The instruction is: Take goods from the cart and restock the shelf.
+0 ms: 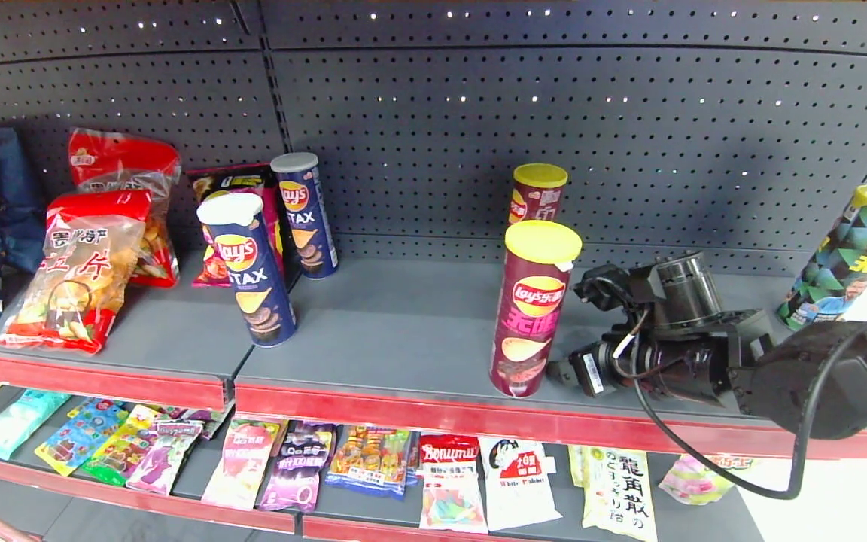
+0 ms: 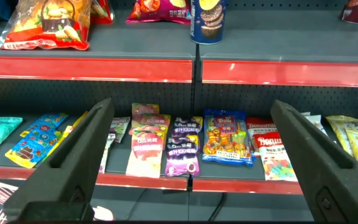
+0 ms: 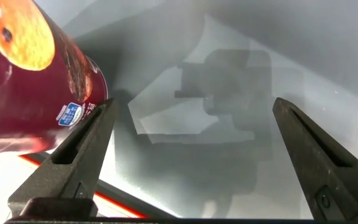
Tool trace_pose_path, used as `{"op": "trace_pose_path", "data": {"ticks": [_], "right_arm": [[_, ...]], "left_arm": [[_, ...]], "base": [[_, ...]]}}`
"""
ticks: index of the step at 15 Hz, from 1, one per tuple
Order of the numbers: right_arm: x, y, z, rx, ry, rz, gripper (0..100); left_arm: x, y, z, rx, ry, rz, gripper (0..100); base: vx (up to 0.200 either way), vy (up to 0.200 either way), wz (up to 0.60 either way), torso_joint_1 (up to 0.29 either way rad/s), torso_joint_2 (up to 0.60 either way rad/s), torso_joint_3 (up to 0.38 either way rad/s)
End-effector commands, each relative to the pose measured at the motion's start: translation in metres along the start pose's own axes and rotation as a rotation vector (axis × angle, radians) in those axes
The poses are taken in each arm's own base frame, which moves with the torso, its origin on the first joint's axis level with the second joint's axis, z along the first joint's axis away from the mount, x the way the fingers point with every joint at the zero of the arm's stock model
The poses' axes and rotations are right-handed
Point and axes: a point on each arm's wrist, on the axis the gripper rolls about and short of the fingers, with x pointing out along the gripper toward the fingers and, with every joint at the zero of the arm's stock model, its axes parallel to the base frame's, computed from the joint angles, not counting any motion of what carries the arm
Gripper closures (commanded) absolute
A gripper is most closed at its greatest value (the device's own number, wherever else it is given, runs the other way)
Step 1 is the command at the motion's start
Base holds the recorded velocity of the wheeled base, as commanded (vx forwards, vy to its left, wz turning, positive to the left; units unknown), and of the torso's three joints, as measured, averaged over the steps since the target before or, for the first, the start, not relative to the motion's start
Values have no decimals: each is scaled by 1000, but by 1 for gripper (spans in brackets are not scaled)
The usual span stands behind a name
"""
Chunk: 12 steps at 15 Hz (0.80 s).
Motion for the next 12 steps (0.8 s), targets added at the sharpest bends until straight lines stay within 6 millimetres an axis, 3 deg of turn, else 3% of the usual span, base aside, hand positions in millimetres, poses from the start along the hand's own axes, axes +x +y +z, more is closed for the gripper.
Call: {"op": "trace_pose_path", "data": {"ticks": [1, 12], "right_arm": [[0, 1, 1, -2, -3, 3, 0], [2, 2, 3, -4, -7, 4, 0]], "left_arm": [[0, 0, 0, 0, 2, 0, 0], [0, 0, 0, 0, 2, 0, 0]], "base": [[0, 0, 0, 0, 0, 0], [0, 0, 0, 0, 0, 0]]}}
